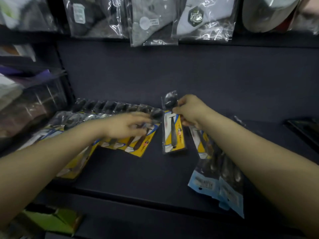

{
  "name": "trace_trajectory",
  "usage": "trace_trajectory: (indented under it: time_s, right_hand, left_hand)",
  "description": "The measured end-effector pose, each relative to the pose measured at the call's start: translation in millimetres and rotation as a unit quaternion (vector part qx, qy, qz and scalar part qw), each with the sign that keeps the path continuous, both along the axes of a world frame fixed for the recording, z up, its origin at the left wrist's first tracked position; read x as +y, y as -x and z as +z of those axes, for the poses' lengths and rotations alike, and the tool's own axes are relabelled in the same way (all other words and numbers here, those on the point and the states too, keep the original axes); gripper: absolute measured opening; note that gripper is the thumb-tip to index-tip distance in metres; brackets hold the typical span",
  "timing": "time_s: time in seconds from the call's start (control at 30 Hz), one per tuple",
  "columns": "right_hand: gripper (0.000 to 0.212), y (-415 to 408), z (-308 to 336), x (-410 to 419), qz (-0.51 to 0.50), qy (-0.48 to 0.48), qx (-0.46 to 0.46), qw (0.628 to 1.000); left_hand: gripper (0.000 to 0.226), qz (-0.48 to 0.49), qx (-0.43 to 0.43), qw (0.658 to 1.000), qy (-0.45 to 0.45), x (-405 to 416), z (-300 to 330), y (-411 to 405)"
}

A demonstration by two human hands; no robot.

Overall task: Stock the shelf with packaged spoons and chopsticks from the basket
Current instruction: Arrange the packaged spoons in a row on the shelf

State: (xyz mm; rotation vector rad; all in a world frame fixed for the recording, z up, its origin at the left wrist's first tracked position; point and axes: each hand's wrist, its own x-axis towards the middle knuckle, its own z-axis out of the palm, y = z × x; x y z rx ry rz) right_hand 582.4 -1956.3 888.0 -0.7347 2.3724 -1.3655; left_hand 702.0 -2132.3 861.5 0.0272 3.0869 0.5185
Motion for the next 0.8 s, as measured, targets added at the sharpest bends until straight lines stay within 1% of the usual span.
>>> trace_trajectory:
  time_s: [0.03, 0.07, 0.1, 0.13, 0.17, 0.23, 0.3, 0.4, 0.47, 0.53, 0.63, 0.67, 0.73, 0.77, 0.8]
  right_hand:
    - [0.021, -3, -5, -6, -0.006, 0.004, -0.053, 0.999]
    - [0.023, -5, -10, -11, -0.014, 0.003, -0.094, 0.995]
    - [0.025, -6, -14, -15, -0.022, 0.001, -0.124, 0.992]
    - [0.027, -6, -19, -20, -0.031, -0.003, -0.143, 0.989]
    - [0.027, -5, -22, -23, -0.039, -0.007, -0.152, 0.988]
    - [0.028, -6, -26, -29, -0.056, -0.013, -0.158, 0.986]
    - [0.029, -7, -27, -33, -0.064, -0.021, -0.153, 0.986]
    - [0.031, -6, -28, -35, -0.071, -0.031, -0.137, 0.988]
    - [0.033, -4, -31, -35, -0.070, -0.035, -0.123, 0.989]
    - [0.034, -1, -35, -35, -0.070, -0.052, -0.081, 0.993]
    - [0.031, 2, -38, -34, -0.058, -0.124, 0.050, 0.989]
    - [0.031, 2, -35, -32, -0.050, -0.154, 0.092, 0.982]
    - [0.027, 2, -27, -25, -0.052, -0.209, 0.176, 0.960]
    - [0.025, 5, -24, -19, -0.072, -0.232, 0.220, 0.945]
    - [0.029, 8, -22, -11, -0.097, -0.261, 0.249, 0.928]
  left_hand:
    - [0.098, -0.031, -0.054, 0.998, 0.002, -4, 2, -11]
    - [0.110, -0.052, -0.094, 0.994, 0.009, -7, 1, -21]
    - [0.115, -0.064, -0.117, 0.991, 0.023, -7, -1, -28]
    - [0.113, -0.067, -0.122, 0.990, 0.038, -8, -5, -31]
    - [0.106, -0.064, -0.114, 0.990, 0.050, -7, -7, -32]
    - [0.085, -0.050, -0.090, 0.992, 0.068, -4, -12, -31]
    - [0.072, -0.038, -0.057, 0.994, 0.083, 1, -17, -30]
    - [0.070, -0.034, -0.017, 0.993, 0.108, 9, -21, -28]
    - [0.077, -0.030, -0.005, 0.992, 0.119, 13, -22, -27]
    - [0.086, -0.017, 0.000, 0.992, 0.124, 15, -21, -26]
    - [0.091, -0.016, -0.008, 0.993, 0.118, 17, -19, -26]
    - [0.089, -0.017, -0.013, 0.994, 0.111, 17, -19, -26]
    - [0.075, -0.026, -0.023, 0.994, 0.104, 16, -19, -25]
    - [0.070, -0.033, -0.027, 0.994, 0.104, 16, -19, -25]
    - [0.066, -0.036, -0.032, 0.993, 0.103, 17, -20, -25]
